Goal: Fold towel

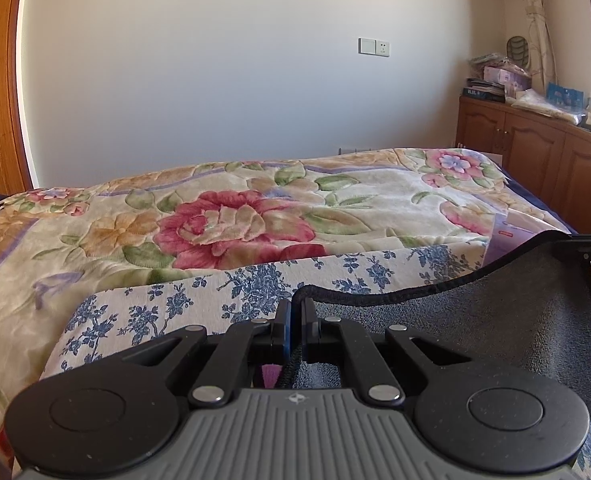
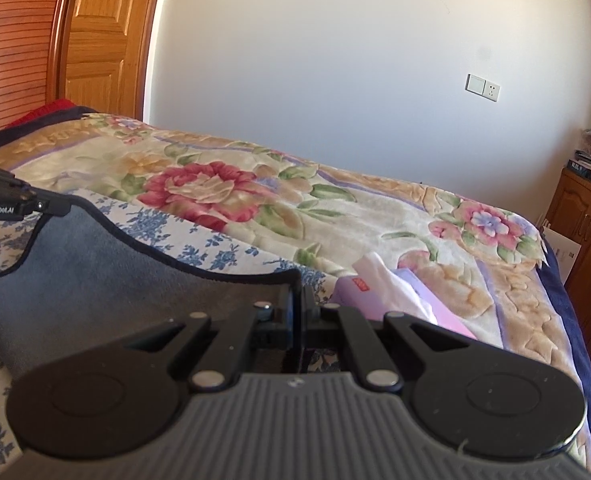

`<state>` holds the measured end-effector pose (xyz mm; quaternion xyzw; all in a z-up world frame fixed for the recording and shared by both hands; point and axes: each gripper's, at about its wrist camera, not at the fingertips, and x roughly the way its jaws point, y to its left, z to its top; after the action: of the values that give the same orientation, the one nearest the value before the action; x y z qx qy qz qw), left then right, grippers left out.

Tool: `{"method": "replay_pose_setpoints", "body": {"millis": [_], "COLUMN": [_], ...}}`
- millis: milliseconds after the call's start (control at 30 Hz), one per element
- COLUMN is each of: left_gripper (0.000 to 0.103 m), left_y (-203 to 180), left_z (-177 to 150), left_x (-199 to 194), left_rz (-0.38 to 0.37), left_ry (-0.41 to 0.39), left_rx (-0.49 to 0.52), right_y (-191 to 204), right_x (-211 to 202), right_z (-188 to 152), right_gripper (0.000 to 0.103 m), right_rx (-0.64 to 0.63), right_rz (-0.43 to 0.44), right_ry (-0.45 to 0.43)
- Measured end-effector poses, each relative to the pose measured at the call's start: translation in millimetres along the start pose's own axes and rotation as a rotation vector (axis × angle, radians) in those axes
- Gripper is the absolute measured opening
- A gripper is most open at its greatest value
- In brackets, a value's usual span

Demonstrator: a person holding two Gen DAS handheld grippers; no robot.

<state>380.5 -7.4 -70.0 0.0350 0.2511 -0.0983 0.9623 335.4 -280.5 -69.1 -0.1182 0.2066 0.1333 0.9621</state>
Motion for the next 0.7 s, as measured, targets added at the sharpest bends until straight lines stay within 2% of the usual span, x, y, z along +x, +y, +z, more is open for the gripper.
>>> {"method": "replay_pose_setpoints", "body": {"millis": [267,700], "left_gripper": [0.006,0.006], "left_y": [2.4,2.3], "left_z": [1.2,-14.5], "left_x": [17.4,48.1], "left_rz": [0.017,0.044], "left_ry": [0.001,0.06], "left_rx": [0.008,0.038], "right_y": [-1.2,-1.3], "right_x": [16.2,44.0], "right_z": [-5.8,-31.3], "right_gripper": [0.004,0.004], "right_rx": [-0.004,0.005], "right_rz": [-0.018,-0.018], "right_ry": [0.001,0.082]}}
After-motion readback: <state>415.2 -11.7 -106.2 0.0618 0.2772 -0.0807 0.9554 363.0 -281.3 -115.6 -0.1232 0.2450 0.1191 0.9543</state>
